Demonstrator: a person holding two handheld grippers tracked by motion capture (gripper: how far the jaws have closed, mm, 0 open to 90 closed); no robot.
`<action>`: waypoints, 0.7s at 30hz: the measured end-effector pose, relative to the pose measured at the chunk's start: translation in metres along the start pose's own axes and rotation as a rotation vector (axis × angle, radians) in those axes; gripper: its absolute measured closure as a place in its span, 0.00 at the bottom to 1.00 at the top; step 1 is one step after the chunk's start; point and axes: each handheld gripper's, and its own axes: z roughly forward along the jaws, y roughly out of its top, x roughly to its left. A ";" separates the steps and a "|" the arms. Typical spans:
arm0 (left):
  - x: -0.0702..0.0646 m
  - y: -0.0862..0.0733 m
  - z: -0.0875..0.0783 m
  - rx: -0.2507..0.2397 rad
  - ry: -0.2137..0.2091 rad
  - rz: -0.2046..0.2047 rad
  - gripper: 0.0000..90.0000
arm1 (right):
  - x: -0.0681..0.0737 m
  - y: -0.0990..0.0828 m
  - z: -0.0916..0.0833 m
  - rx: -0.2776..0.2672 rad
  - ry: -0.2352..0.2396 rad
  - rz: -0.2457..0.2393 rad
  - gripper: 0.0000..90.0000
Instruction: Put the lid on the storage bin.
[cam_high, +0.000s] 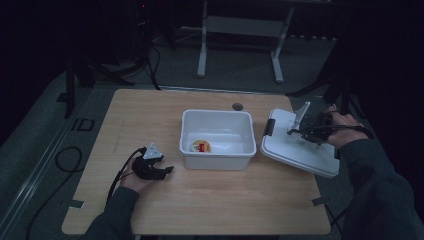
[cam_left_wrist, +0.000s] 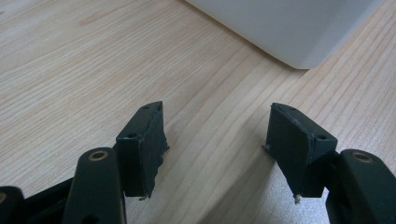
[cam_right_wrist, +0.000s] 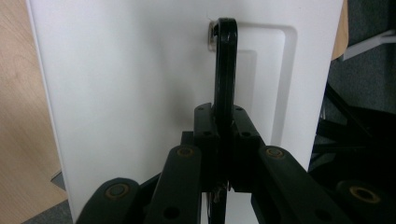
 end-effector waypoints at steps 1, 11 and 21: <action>0.000 0.000 0.000 0.000 0.000 -0.001 0.42 | 0.000 0.000 -0.001 -0.002 -0.001 -0.003 0.94; 0.000 0.000 0.000 -0.001 -0.002 0.001 0.41 | -0.002 0.003 -0.010 -0.007 -0.005 -0.010 0.94; 0.000 0.000 0.000 -0.001 -0.003 0.001 0.41 | -0.003 0.007 -0.015 -0.027 -0.007 -0.017 0.94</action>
